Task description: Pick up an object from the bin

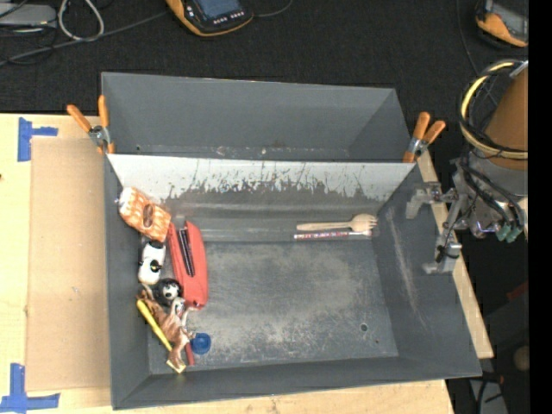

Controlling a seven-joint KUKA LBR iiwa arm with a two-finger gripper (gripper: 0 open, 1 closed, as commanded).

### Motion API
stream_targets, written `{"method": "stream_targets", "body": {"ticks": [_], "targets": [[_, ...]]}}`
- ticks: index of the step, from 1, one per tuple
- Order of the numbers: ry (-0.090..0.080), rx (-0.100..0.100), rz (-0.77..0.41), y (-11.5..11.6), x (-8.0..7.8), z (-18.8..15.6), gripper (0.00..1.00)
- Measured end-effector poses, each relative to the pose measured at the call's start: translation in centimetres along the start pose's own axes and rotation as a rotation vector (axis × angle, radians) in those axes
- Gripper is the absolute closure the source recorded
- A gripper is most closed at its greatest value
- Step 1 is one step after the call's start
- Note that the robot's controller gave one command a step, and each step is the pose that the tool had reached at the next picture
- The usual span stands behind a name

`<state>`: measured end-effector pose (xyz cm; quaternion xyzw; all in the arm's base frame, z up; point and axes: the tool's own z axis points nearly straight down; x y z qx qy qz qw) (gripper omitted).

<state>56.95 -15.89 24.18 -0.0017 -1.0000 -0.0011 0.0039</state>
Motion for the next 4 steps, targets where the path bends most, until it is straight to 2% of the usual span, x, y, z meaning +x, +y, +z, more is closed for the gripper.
{"method": "stream_targets", "body": {"ticks": [1,2,3,4], "targets": [[-0.008,0.002,-0.005,0.1,-0.1,-0.5,0.0],[-0.006,-0.001,0.147,4.5,-4.8,8.5,0.0],[-0.016,0.003,0.067,4.9,-5.1,8.4,0.0],[-0.002,-0.001,0.192,2.7,-4.9,12.7,0.0]]}}
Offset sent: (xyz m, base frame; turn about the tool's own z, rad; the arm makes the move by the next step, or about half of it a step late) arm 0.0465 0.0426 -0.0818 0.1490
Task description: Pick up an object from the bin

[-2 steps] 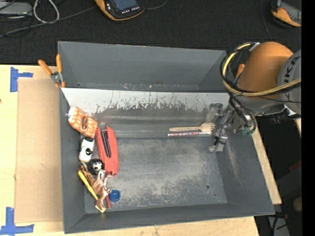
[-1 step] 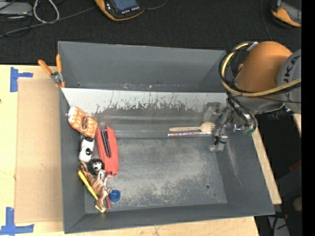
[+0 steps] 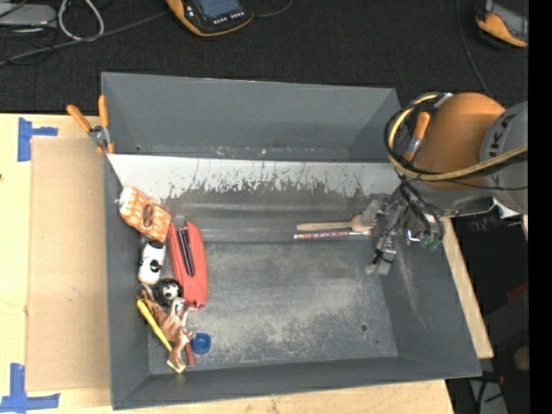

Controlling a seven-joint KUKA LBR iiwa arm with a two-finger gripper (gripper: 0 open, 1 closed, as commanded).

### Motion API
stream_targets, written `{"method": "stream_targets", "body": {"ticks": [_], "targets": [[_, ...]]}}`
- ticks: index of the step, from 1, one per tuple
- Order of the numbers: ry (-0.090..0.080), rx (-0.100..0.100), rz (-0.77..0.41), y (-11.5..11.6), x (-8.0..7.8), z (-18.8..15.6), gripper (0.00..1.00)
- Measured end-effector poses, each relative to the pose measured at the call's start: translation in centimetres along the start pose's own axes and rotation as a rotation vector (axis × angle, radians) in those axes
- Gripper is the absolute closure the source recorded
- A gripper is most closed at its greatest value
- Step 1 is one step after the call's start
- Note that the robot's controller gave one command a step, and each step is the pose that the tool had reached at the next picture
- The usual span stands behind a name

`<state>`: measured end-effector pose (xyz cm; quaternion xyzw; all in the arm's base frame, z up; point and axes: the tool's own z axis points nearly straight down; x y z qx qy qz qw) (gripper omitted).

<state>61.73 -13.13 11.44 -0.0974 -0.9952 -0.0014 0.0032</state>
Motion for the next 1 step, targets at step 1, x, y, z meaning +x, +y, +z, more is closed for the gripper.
{"method": "stream_targets", "body": {"ticks": [1], "targets": [[-0.011,-0.001,0.012,0.22,-0.32,4.74,0.0]]}}
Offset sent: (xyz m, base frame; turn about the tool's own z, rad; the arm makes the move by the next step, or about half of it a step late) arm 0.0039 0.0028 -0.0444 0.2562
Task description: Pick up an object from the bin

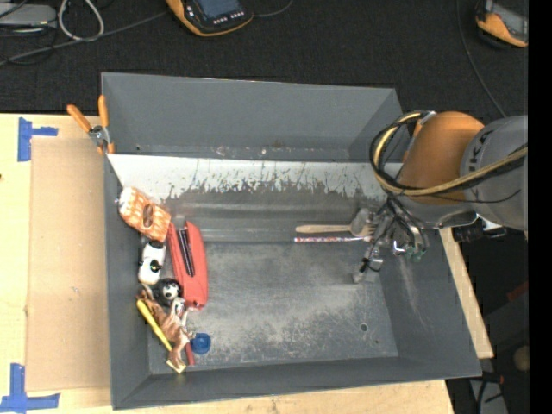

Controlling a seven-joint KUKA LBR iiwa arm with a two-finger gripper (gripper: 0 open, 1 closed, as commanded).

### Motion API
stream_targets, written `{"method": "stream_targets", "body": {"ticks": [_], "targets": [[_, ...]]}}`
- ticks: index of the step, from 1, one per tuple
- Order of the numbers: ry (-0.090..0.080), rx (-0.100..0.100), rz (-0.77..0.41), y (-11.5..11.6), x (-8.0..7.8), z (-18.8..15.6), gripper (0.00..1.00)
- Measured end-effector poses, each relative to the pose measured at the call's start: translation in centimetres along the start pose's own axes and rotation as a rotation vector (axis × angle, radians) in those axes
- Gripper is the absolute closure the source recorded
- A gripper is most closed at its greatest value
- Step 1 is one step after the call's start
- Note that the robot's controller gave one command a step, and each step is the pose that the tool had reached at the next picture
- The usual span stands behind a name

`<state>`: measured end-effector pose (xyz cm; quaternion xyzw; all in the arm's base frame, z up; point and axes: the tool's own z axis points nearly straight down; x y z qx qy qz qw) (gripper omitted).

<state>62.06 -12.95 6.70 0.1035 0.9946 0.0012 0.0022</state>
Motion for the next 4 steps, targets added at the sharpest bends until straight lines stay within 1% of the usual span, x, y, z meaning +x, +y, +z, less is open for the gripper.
{"method": "stream_targets", "body": {"ticks": [1,2,3,4], "targets": [[0.0,0.001,0.241,0.2,-0.1,-0.2,1.0],[0.0,0.001,0.24,0.2,-0.1,-0.2,1.0],[0.007,0.001,0.24,0.2,0.1,-1.9,1.0],[0.007,0.001,0.238,0.2,0.1,-6.5,1.0]]}}
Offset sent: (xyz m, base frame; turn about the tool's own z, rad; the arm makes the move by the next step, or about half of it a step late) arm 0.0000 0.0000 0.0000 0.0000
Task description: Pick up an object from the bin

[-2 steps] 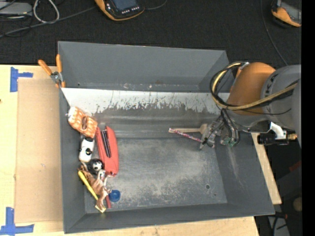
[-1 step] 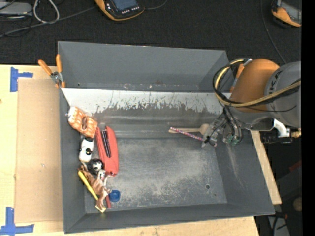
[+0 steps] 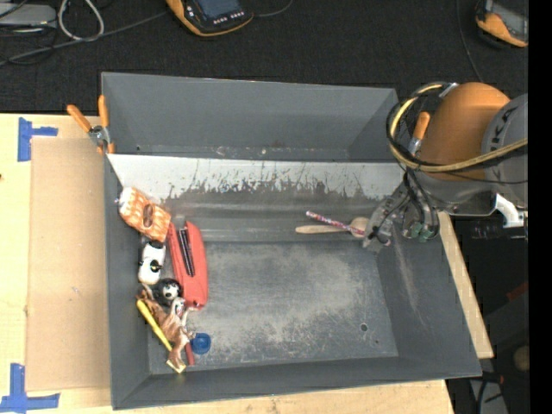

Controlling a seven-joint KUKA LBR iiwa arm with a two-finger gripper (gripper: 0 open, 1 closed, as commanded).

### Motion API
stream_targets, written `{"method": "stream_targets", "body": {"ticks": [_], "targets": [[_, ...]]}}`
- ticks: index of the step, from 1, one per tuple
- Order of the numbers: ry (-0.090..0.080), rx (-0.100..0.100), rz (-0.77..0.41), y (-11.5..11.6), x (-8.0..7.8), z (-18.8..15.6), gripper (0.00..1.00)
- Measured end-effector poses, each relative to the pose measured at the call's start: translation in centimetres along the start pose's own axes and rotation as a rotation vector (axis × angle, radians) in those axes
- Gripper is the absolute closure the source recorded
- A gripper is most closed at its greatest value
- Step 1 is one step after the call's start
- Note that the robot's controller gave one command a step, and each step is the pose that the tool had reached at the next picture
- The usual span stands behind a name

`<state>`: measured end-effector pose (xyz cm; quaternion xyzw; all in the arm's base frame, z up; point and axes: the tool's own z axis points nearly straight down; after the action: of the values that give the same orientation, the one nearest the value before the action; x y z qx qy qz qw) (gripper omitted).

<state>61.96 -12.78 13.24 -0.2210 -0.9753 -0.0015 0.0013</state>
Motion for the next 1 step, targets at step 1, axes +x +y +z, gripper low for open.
{"method": "stream_targets", "body": {"ticks": [1], "targets": [[-0.004,-0.001,0.0,0.0,-0.09,-3.77,1.0]]}}
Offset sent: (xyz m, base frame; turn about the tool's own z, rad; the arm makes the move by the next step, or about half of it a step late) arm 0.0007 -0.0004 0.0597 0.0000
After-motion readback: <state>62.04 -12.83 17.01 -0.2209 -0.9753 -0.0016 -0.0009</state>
